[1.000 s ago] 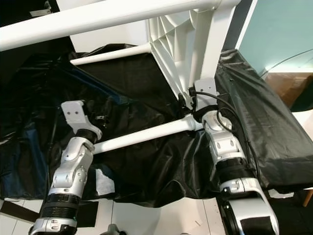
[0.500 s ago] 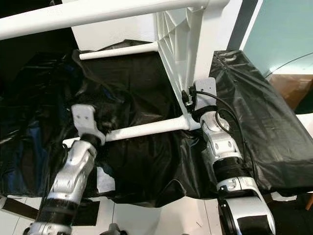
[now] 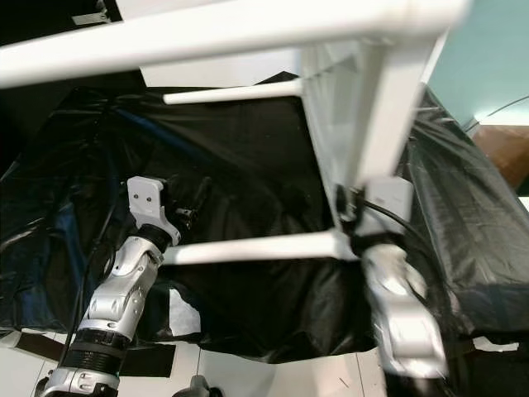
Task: Building children table
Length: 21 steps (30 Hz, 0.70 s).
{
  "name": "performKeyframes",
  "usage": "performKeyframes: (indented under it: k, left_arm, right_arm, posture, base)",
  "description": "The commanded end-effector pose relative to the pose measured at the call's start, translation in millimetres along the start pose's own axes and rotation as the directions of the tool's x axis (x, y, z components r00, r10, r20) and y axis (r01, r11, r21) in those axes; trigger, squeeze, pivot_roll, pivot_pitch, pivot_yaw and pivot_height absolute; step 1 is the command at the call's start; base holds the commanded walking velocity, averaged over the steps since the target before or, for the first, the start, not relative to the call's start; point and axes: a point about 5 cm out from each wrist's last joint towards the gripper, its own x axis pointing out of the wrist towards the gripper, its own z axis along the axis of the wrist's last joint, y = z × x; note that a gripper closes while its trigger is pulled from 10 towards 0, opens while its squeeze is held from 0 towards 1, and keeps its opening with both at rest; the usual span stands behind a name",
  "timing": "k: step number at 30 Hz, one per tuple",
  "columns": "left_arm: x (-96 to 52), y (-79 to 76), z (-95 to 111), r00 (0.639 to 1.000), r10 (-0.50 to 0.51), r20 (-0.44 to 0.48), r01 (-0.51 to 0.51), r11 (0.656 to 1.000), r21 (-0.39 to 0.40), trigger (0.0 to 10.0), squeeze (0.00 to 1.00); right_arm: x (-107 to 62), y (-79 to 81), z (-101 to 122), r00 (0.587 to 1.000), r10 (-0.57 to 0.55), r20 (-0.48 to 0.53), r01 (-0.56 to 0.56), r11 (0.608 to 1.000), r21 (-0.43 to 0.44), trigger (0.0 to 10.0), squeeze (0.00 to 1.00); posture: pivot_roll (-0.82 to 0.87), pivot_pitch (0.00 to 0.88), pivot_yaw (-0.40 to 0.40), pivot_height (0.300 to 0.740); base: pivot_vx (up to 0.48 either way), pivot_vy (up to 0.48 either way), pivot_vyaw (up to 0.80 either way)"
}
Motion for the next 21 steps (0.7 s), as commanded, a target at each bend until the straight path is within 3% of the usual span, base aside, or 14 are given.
performKeyframes:
  k: [1, 4, 12, 17, 18, 21]
  left_arm:
    - [-0.6, -2.3, -2.8, 0.998, -0.068, -0.007, 0.068, 0.998, 0.004, 10.0, 0.0]
    - [-0.5, -4.6, -4.0, 0.998, -0.068, -0.006, 0.068, 0.998, 0.0, 10.0, 0.0]
    - [-3.7, -0.9, -5.4, 0.999, -0.046, -0.003, 0.047, 0.999, 0.012, 10.0, 0.0]
    - [-5.1, 0.2, -5.6, 1.0, -0.026, 0.001, 0.026, 1.0, 0.012, 10.0, 0.0]
    - [-6.4, 1.1, -6.5, 1.0, 0.006, 0.006, -0.006, 1.0, 0.002, 10.0, 0.0]
    - [-6.4, 1.1, -6.5, 1.0, 0.006, 0.006, -0.006, 1.0, 0.002, 10.0, 0.0]
  right_arm:
    - [-6.8, -22.0, -10.2, 0.991, -0.11, -0.071, 0.108, 0.994, -0.036, 10.0, 0.0]
    - [-16.0, -22.7, -6.9, 0.992, -0.097, -0.081, 0.093, 0.994, -0.048, 10.0, 0.0]
    - [-19.5, -35.9, -3.6, 0.988, -0.104, -0.115, 0.096, 0.993, -0.069, 10.0, 0.0]
    - [-25.7, -32.3, -8.8, 0.986, -0.141, -0.087, 0.137, 0.989, -0.05, 10.0, 0.0]
    - [-29.9, -31.0, -18.7, 0.975, -0.209, -0.069, 0.208, 0.978, -0.027, 10.0, 0.0]
    - [-29.9, -31.0, -18.7, 0.975, -0.209, -0.069, 0.208, 0.978, -0.027, 10.0, 0.0]
  posture:
    - [-0.11, 0.063, 0.031, 0.74]
    - [-0.11, 0.063, 0.028, 0.74]
    - [-0.09, 0.06, 0.022, 0.74]
    - [-0.09, 0.061, 0.025, 0.74]
    - [-0.09, 0.063, 0.026, 0.74]
    - [-0.09, 0.063, 0.026, 0.74]
  base:
    - [0.0, 0.0, 0.0]
    - [0.0, 0.0, 0.0]
    - [0.0, 0.0, 0.0]
    - [0.0, 0.0, 0.0]
    - [0.0, 0.0, 0.0]
    - [0.0, 0.0, 0.0]
